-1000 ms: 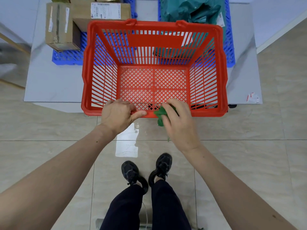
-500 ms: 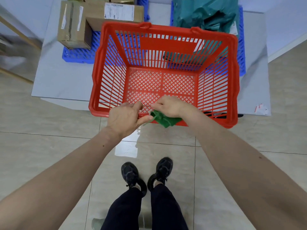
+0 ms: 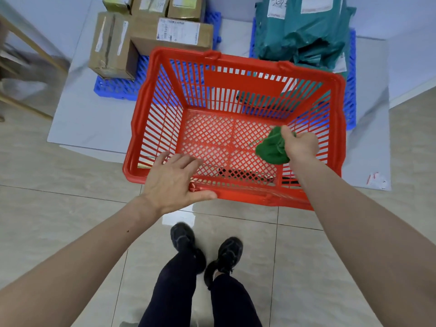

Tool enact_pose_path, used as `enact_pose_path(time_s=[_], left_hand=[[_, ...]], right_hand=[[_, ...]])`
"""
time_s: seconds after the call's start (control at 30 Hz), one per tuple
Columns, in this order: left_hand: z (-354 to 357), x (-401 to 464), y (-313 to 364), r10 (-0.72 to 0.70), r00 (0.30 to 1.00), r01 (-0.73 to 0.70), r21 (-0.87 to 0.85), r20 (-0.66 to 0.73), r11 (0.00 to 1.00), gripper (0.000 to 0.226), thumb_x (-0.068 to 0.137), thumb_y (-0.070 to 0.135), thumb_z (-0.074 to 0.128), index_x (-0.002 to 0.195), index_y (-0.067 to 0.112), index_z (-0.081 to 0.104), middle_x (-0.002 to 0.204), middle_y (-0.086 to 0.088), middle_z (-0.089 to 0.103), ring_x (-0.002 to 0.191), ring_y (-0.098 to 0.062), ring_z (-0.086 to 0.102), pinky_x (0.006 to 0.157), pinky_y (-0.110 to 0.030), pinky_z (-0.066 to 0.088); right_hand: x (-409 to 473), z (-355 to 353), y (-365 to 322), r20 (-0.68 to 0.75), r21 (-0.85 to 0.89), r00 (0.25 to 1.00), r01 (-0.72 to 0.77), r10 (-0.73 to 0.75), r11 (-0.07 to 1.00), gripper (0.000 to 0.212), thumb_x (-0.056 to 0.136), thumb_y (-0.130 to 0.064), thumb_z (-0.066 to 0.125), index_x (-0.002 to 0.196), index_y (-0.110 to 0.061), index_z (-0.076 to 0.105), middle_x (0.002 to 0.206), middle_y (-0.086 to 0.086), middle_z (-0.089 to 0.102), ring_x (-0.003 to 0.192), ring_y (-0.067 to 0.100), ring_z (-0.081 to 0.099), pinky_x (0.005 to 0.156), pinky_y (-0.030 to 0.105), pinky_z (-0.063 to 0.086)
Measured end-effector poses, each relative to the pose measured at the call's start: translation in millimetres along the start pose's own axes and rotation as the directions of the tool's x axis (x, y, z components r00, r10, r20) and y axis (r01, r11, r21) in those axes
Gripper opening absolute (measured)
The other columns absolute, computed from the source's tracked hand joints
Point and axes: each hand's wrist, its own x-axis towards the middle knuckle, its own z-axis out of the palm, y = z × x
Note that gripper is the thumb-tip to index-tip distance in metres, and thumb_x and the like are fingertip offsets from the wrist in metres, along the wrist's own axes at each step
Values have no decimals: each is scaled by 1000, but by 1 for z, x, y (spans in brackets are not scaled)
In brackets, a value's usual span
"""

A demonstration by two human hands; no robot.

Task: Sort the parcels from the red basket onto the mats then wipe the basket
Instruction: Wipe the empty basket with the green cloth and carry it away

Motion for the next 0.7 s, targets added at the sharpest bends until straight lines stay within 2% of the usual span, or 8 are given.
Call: enact_pose_path(time_s=[0.07, 0.17, 0.27, 0.4, 0.5, 0.57, 0.63, 0.7], left_hand=[[-7, 13, -6, -67, 997, 72, -117, 47, 991, 100, 76, 90, 15, 137, 22, 53, 139, 3, 54, 132, -18, 46, 113, -55, 28], [-18, 48, -25, -127, 992, 128, -194, 20, 973, 96, 81, 84, 9, 149, 23, 36, 157, 2, 30, 148, -17, 20, 120, -53, 9], [-24, 91, -58, -110, 989, 101, -92, -98, 991, 90, 86, 77, 14, 153, 20, 27, 163, -5, 16, 151, -23, 8, 120, -52, 4], [-26, 146, -99, -18, 987, 40, 136, -162, 990, 86, 89, 76, 12, 155, 22, 20, 163, -10, 14, 150, -31, 10, 118, -58, 5], [-33, 178, -112, 13, 991, 12, 185, -135, 983, 81, 89, 76, 7, 156, 31, 10, 163, -7, 12, 150, -32, 11, 116, -62, 6], [-35, 194, -113, 4, 989, 25, 196, -148, 980, 73, 92, 74, 13, 154, 38, 7, 162, -6, 19, 145, -35, 22, 111, -66, 15], [-36, 207, -112, -2, 985, 39, 210, -171, 977, 67, 95, 70, 18, 153, 41, 7, 153, -10, 35, 132, -39, 38, 103, -67, 25], [-35, 213, -111, -11, 987, 45, 209, -160, 977, 64, 96, 68, 18, 153, 42, 4, 141, -13, 45, 122, -41, 42, 100, -66, 28]], right_hand=[[9, 13, -1, -133, 137, 990, -34, 53, 990, 43, 95, -43, 58, 97, 0, 59, 91, 14, 65, 95, 31, 65, 74, 34, 46], [14, 31, -5, -230, 227, 972, 8, 46, 974, 25, 102, -33, 48, 99, -9, 42, 106, 15, 64, 97, 30, 62, 75, 32, 45], [16, 53, -9, -139, 146, 990, 5, 16, 989, 26, 102, -36, 46, 105, -10, 41, 114, 17, 63, 100, 32, 61, 78, 34, 43], [35, 83, 2, 16, -126, 997, 71, -70, 989, 53, 97, -38, 55, 134, -2, 43, 134, 20, 55, 124, 35, 52, 101, 36, 40], [47, 105, 9, 171, -399, 985, 92, -25, 912, 71, 99, -46, 47, 155, -10, 21, 162, 20, 15, 148, 35, 19, 121, 42, 19], [51, 120, 9, 236, -467, 969, 51, 69, 883, 77, 99, -55, 39, 158, -19, 5, 164, 17, -8, 152, 34, -1, 121, 46, 10], [51, 137, 5, 249, -503, 959, 8, 136, 864, 80, 98, -59, 34, 158, -21, -3, 164, 14, -15, 151, 36, -10, 121, 51, 7], [49, 155, -2, 234, -505, 962, -1, 138, 863, 80, 99, -57, 32, 157, -18, -6, 164, 12, -15, 150, 37, -14, 121, 54, 8]])
